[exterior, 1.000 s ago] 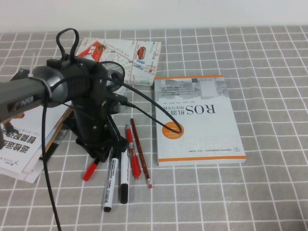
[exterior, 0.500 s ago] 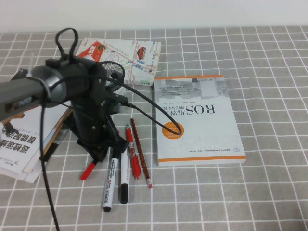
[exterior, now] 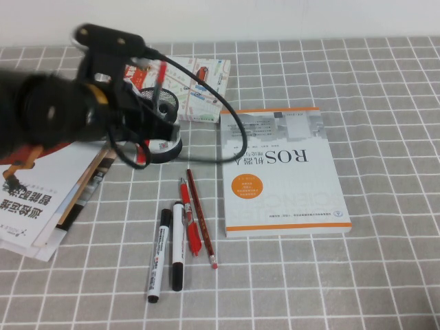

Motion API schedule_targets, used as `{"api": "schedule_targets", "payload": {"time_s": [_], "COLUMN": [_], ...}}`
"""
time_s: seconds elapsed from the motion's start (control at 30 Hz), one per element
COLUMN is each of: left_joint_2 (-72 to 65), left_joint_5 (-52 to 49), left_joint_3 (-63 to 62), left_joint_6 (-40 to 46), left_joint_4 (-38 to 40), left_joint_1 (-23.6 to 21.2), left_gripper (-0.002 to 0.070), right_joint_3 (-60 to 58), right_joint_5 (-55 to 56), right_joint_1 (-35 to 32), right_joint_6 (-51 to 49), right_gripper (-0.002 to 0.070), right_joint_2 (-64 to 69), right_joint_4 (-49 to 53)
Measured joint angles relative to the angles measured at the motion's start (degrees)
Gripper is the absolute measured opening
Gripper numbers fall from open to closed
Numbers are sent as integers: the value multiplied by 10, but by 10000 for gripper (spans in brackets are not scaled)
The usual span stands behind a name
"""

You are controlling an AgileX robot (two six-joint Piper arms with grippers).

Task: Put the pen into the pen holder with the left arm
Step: Place the pen onto the pen holder

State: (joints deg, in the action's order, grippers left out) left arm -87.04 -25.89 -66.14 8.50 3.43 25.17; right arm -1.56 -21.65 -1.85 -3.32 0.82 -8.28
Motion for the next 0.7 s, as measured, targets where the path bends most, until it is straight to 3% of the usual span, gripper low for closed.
{"api": "schedule_targets", "payload": {"time_s": [0.2,0.33,0.7], "left_joint_2": [29,20,-80], "left_joint_5": [312,457,649], "left_joint_3": [107,138,143], "left_joint_6": [1,1,0], "left_joint_4": [0,2,8], "left_joint_1": [0,0,-8], "left_gripper": [62,62,62], "right_joint_3": [0,0,0], "right_joint_5": [0,0,0], "right_joint_1": [0,0,0], "right_joint_6": [0,0,0], "right_gripper": [-15,-15,-15], "right_joint_2": [0,0,0], "right_joint_4": [0,0,0]}}
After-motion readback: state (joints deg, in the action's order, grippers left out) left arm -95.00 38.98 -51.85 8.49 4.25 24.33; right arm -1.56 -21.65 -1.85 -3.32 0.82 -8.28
